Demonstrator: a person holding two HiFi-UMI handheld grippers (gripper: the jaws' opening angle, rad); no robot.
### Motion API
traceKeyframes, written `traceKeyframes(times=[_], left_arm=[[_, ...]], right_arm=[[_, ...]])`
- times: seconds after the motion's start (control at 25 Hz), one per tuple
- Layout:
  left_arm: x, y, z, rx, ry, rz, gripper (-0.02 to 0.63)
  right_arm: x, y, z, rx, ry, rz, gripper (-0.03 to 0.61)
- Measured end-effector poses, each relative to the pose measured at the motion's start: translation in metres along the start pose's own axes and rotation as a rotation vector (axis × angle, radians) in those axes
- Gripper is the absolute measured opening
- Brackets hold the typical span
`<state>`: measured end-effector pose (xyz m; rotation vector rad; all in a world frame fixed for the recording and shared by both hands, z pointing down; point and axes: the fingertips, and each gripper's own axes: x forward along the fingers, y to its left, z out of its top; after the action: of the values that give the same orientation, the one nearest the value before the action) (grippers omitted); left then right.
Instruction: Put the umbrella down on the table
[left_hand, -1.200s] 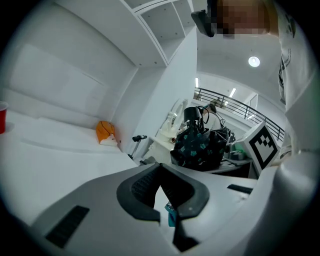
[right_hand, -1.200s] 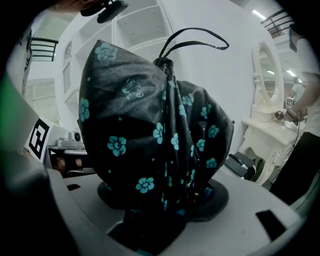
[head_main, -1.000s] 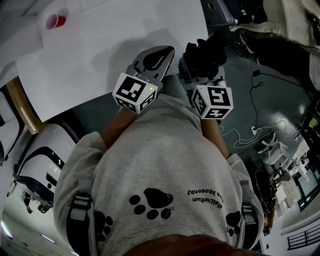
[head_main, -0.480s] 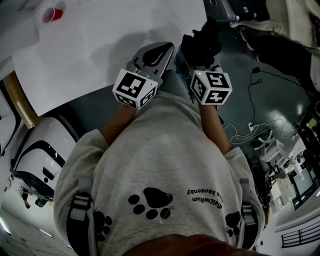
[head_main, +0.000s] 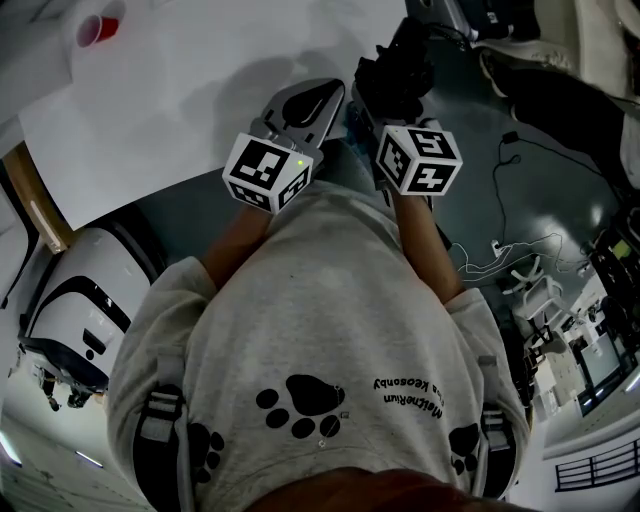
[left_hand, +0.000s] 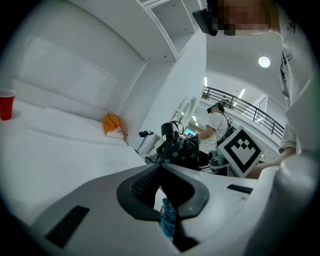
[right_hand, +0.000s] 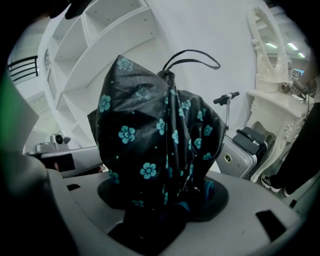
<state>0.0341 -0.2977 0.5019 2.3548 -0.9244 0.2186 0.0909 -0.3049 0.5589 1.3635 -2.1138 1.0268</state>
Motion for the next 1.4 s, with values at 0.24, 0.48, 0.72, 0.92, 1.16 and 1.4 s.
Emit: traceKeyframes(times=[0.24, 0.48, 0.72, 0.92, 1.16, 1.4], left_arm=[[0.006, 0.010, 0.002, 0.026, 0.014, 0.024, 0.016], [0.013, 0.021, -0.003, 0.023, 0.035, 0.037, 0.015], [0.026, 0.031, -0.013, 0.033, 0.071, 0.044, 0.015], [0.033, 0.036, -0.014, 0.035, 0.083, 0.048, 0.017], [0.039, 0.041, -0.015, 0.044, 0.096, 0.048, 0.015], [0.044, 0.044, -0.017, 0.050, 0.109, 0.052, 0.015]], right_arm=[[0.012, -0.002, 0.003, 0.012, 0.021, 0.006, 0.288], [0.023, -0.005, 0.004, 0.046, 0.036, 0.007, 0.288], [0.035, -0.013, 0.005, 0.090, 0.054, 0.009, 0.288], [0.043, -0.017, 0.004, 0.109, 0.075, 0.009, 0.288], [0.054, -0.021, 0.003, 0.146, 0.103, 0.006, 0.288], [0.059, -0.027, 0.002, 0.191, 0.123, -0.002, 0.288]])
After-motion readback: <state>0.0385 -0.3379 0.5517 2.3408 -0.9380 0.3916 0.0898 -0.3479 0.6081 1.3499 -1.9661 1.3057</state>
